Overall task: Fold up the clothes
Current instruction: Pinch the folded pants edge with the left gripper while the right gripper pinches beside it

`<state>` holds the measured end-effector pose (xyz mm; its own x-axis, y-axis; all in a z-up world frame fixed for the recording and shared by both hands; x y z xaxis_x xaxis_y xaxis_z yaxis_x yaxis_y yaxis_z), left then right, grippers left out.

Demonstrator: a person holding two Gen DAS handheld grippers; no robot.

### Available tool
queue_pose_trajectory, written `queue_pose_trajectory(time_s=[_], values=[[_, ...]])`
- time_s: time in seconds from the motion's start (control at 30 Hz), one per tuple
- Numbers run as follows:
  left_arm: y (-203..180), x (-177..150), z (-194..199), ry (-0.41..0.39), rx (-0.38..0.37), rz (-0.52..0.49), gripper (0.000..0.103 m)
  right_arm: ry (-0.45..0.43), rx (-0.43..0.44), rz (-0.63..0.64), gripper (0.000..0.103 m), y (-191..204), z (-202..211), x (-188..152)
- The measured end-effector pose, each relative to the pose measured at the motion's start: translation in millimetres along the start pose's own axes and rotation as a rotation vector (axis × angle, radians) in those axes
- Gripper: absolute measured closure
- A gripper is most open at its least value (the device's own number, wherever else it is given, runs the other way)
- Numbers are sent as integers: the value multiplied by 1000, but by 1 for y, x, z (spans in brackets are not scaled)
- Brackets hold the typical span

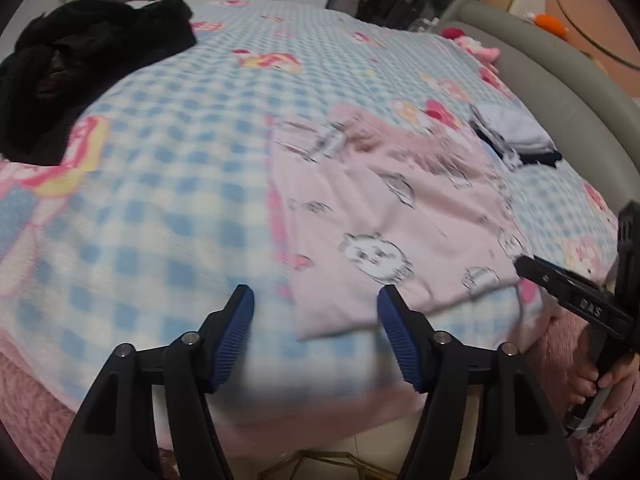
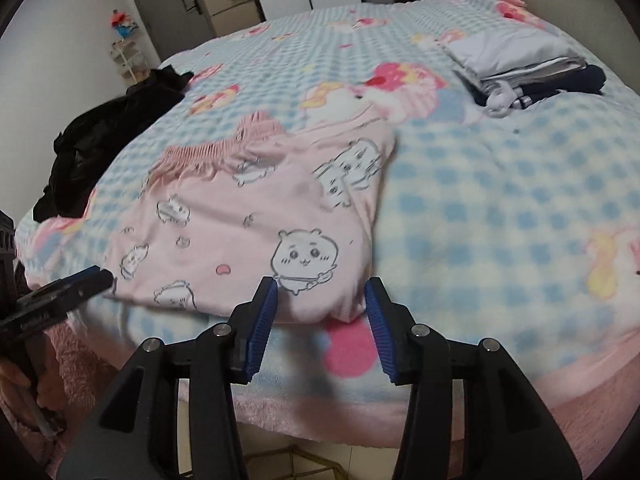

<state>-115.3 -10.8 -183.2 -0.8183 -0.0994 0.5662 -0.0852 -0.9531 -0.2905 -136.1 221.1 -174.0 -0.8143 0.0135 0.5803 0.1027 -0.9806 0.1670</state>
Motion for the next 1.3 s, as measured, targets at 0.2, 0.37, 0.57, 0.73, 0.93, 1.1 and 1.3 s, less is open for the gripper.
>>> queue_pose_trajectory(time_s=[0.2, 0.37, 0.57, 0.73, 0.93, 1.1, 1.3], values=[[4, -3, -5, 22, -86, 96, 84, -8, -4, 6, 54, 5, -5, -6], [11, -6, -5, 39, -139, 190, 82, -26, 23, 4, 64, 6, -3, -6], [8, -13, -15, 82, -184, 240, 55, -58, -22, -57, 64, -4, 4, 4], [-2, 0, -20, 30, -153, 212, 90, 1, -45, -38, 64, -5, -18, -6], [11, 8, -3, -14, -44, 181, 95, 1, -88, 21, 66, -6, -21, -10], [13, 11, -2, -12, 5, 139, 95, 4, -109, 40, 66, -5, -24, -13], [25, 8, -1, -10, 25, 146, 96, -2, -116, 52, 66, -8, -23, -13]])
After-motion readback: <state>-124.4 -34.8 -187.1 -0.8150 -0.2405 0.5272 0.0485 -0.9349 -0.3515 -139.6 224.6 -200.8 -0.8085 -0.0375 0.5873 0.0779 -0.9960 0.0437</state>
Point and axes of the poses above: each gripper's, at about its wrist camera, not at the fingertips, and z roughly against the way its jaws point, y to its left, x to its top, the point moved 9 cm from there along -z, roughly the way its jaws point, and after that the axes turned 1 degree about -x, right-handed, at the moved point
